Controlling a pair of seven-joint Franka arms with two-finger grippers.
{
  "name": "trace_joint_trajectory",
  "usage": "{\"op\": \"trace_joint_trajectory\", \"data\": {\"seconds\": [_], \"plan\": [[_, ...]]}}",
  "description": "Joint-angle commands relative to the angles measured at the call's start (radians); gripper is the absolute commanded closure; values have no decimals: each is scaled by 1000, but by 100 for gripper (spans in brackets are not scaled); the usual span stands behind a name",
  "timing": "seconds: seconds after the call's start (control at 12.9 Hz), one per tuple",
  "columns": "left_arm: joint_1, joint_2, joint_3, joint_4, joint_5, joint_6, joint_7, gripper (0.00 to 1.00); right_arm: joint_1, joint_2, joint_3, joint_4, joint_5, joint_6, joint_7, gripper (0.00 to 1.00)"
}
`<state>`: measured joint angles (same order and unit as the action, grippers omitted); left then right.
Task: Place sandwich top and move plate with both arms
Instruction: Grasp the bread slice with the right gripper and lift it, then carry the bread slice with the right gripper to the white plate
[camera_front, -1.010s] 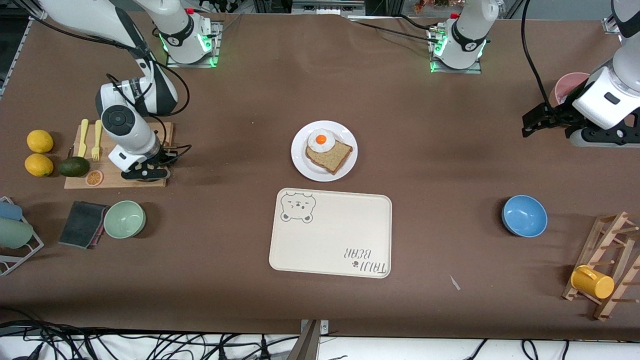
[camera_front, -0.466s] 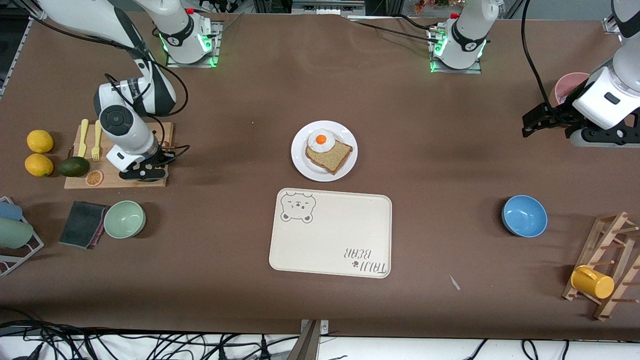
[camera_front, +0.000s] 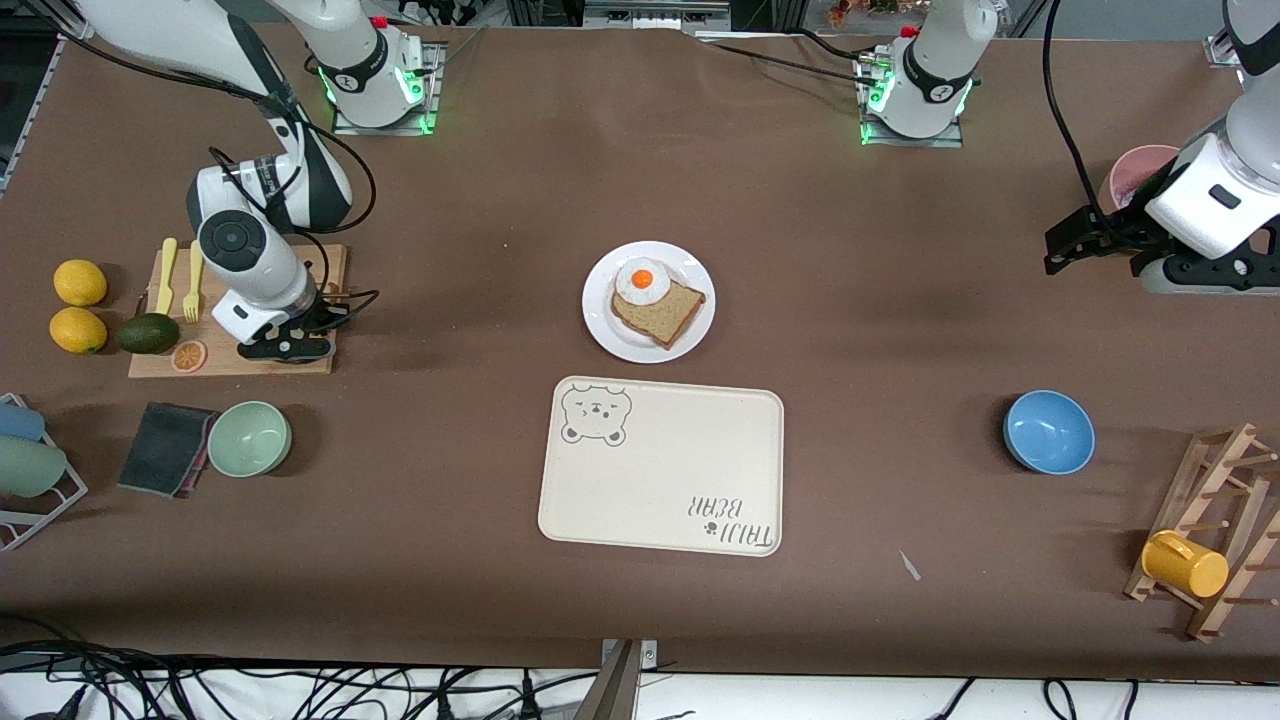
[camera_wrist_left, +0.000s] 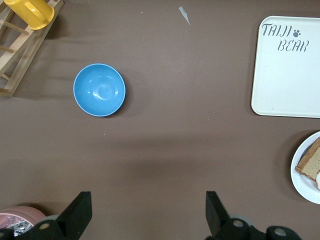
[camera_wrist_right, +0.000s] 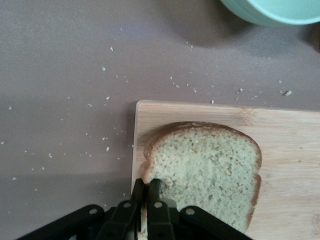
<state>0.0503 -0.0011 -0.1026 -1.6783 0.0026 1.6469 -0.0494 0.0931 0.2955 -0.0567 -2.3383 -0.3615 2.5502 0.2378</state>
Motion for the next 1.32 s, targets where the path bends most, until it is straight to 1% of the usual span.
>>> {"op": "trace_joint_trajectory", "data": {"seconds": [0.0,0.16,0.39,0.7,0.85,1.01,1.09,1.24], "plan": [[2,1,6,5,-10,-1,29,0,2,-5,27,63,-13,-83,11,100],[2,1,6,5,-10,-1,29,0,2,-25,63,118,-11,-187,12,100],[2,1,6,5,-10,-1,29,0,2,-29,109,220,-8,-347,20,100],[2,1,6,5,-10,-1,29,0,2,-29,221,353,9,-531,38,100],[2,1,6,6,-10,-1,29,0,2,-19,294,437,51,-622,54,100],[2,1,6,5,-10,-1,29,0,14,-16,343,497,114,-668,63,100],[2,1,6,5,-10,-1,29,0,34,-15,357,516,143,-671,89,100],[3,1,6,5,-10,-1,29,0,114,13,357,557,173,-671,200,100]]}}
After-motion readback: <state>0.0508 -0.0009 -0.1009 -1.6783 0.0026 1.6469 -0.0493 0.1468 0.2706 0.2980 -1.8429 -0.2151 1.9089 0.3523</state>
